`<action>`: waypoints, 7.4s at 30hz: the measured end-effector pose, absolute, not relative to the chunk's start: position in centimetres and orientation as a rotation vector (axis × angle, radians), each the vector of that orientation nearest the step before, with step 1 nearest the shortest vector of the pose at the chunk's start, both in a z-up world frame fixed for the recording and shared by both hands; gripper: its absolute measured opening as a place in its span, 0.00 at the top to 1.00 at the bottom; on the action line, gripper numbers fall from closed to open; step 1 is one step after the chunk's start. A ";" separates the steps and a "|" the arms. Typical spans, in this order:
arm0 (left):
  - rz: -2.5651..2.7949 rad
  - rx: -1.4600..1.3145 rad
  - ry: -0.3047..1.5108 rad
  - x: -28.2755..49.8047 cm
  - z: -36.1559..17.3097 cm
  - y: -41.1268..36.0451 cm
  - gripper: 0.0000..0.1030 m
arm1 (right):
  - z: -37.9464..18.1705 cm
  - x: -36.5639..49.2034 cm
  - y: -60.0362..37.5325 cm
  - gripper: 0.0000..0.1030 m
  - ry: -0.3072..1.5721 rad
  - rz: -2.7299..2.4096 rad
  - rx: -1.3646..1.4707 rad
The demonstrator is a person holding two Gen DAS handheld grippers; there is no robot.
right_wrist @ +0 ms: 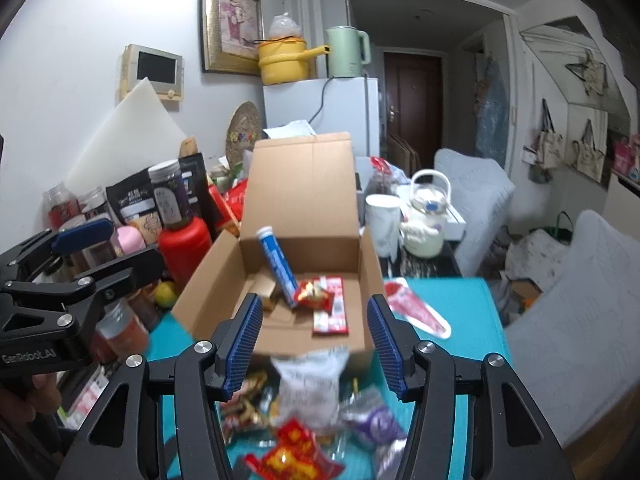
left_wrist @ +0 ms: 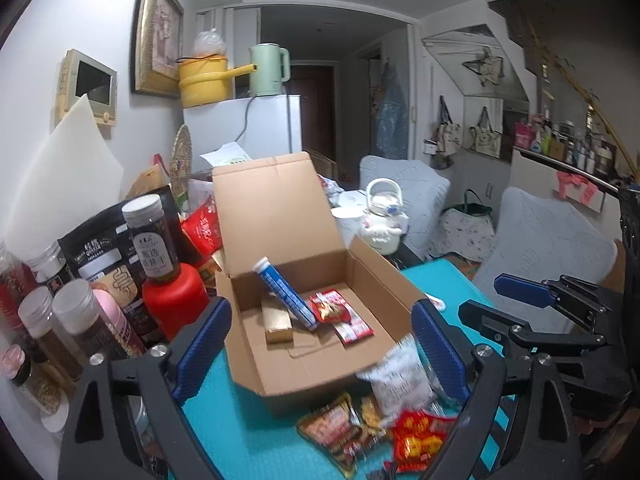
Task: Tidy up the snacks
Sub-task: 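Move both grippers back from the box toward the snacks on the table, then grasp the red chip bag with the right gripper while the left grasps the cereal bag, then lift the cereal bag with the left gripper and the chip bag with the right toward the box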
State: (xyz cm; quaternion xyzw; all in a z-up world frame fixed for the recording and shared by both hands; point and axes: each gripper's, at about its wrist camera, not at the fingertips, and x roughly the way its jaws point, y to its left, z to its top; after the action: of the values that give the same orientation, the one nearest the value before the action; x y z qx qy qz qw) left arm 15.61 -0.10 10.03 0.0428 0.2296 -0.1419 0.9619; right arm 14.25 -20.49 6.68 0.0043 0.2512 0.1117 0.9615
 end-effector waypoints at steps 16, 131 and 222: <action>-0.338 -0.009 0.620 11.0 3.8 1.4 0.10 | 0.7 8.1 -19.7 0.34 0.587 0.195 0.024; -0.283 0.045 1.021 11.0 -10.9 1.3 0.51 | -12.3 5.4 -19.2 0.67 0.884 0.268 0.032; -0.255 -0.079 0.509 33.5 6.4 0.1 0.51 | 6.6 29.8 -17.6 0.67 0.470 0.433 -0.022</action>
State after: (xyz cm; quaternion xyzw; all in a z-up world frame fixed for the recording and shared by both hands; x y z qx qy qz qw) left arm 33.48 0.09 6.38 -0.0390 0.2511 -0.1258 0.9590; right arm 29.82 -17.58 6.63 -0.0109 0.2310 0.2127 0.9493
